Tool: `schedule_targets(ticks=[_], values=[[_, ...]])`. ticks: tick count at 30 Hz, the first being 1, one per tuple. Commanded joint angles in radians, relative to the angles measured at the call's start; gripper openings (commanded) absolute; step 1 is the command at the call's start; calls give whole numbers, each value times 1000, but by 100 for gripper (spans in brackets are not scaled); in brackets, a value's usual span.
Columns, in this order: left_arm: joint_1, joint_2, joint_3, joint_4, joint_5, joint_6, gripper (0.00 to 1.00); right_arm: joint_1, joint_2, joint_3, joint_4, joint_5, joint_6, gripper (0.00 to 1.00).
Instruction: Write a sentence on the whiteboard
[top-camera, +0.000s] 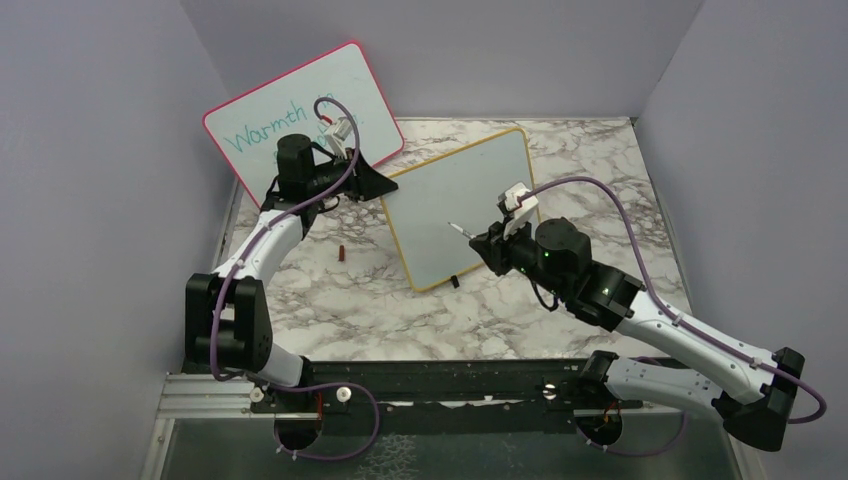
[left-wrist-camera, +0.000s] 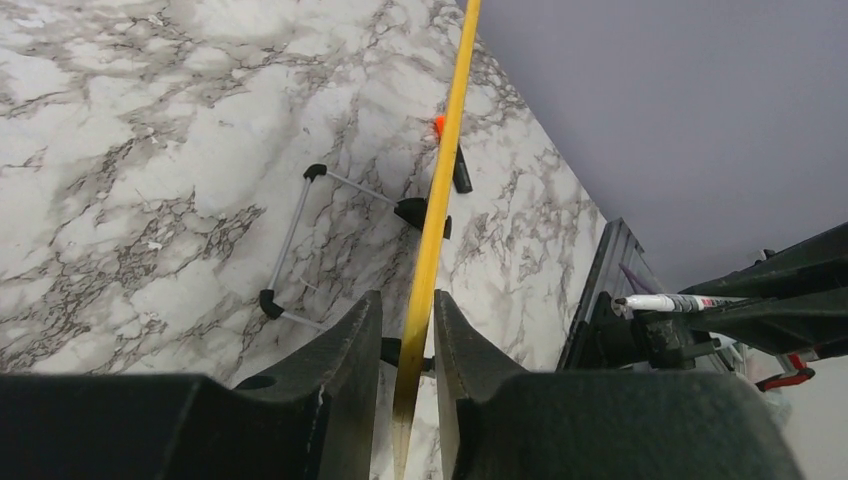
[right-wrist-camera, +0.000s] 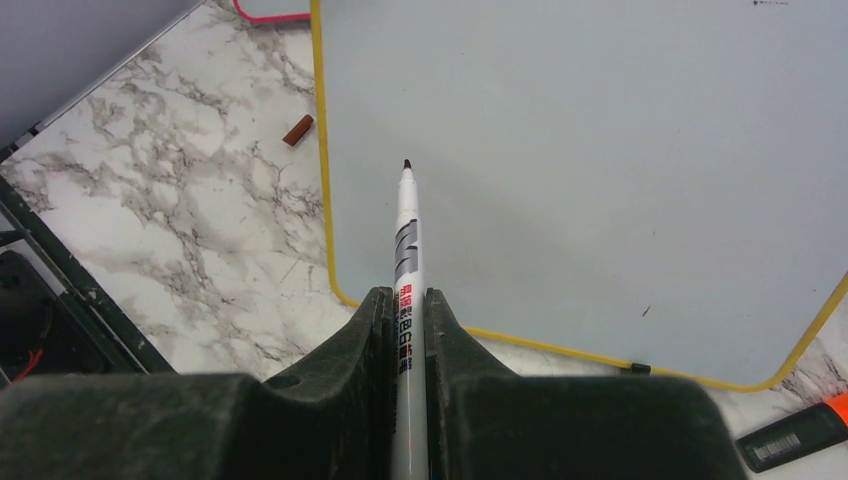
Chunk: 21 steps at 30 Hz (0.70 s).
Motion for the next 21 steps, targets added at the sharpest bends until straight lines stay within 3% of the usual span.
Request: schedule_targets(ticks=[1,11,21], values=[[4,15,-15,65,78,-22,24,-2,12,31,55,-29,-22,1],[-5,11,-54,66,117,25,0,-2,81,108,-2,-51,-61,1],[-40,-24,-96,65,115,81,0,3,161,201,-104,-49,-78,1]])
